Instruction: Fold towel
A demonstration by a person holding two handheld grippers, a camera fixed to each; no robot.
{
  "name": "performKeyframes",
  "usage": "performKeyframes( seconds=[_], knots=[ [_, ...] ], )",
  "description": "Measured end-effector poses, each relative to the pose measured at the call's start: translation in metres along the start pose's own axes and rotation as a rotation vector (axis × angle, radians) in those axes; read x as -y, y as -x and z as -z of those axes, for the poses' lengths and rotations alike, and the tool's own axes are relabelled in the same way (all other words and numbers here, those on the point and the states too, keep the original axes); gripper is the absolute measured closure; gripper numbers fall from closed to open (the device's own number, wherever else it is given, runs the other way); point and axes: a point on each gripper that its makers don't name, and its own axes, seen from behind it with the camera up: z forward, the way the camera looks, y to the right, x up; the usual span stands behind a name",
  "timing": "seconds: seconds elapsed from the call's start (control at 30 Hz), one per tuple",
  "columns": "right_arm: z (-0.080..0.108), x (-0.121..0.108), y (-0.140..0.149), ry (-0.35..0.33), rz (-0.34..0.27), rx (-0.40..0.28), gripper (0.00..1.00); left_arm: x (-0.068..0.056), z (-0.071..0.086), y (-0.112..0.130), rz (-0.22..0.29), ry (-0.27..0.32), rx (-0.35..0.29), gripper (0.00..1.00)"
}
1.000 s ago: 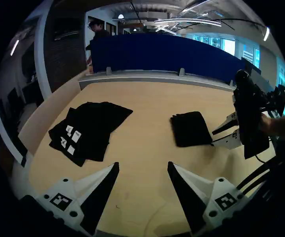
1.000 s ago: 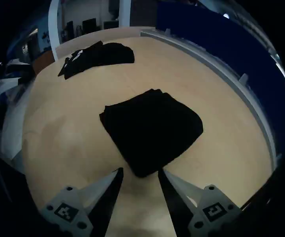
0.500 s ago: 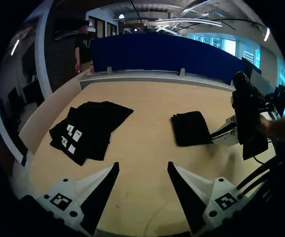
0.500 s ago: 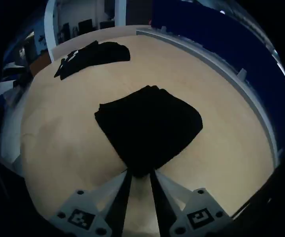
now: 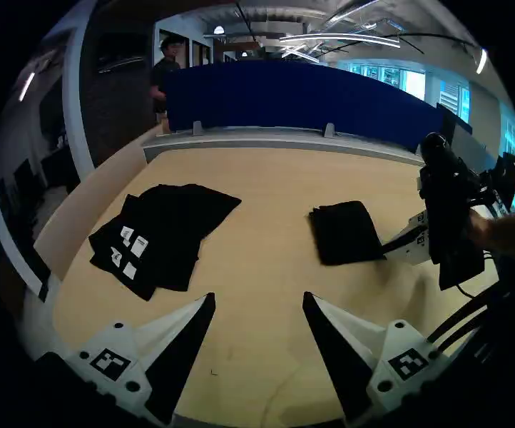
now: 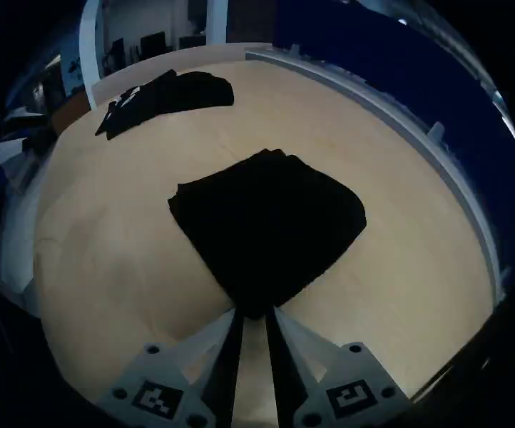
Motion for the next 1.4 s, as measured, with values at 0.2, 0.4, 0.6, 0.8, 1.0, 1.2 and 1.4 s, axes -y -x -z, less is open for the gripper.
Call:
performKeyframes(
  seconds=[0.2,0.4,0.6,0.8,1.0,1.2,1.4],
  knots=[
    [-0.002,-0.002,0.0,0.005,-0.002,-0.005,0.93,0.0,0.0,0.001,-0.001,0.001,0.001,0.09],
    [0.0,-0.004,-0.007,0.007,0.006,-0.029,0.97,0.0,-0.001,0.001,-0.004,0.0,0.002,0.09],
    [0.008,-0.012,-0.02,0.016,-0.001,-0.058,0.97,0.001,0.0,-0.001,-0.005,0.002,-0.001,0.09],
    [0.029,-0.022,-0.048,0.031,0.003,-0.111,0.97,0.0,0.001,-0.008,-0.015,0.008,-0.01,0.09],
    [0.063,-0.038,-0.083,0.069,0.027,-0.172,0.97,-0.003,-0.002,-0.017,-0.026,0.018,-0.026,0.09],
    [0.097,-0.053,-0.115,0.095,0.018,-0.231,0.97,-0.008,-0.003,-0.028,-0.035,0.033,-0.041,0.09],
    [0.13,-0.066,-0.135,0.119,0.004,-0.276,0.98,-0.015,-0.003,-0.035,-0.044,0.051,-0.054,0.09]
  ],
)
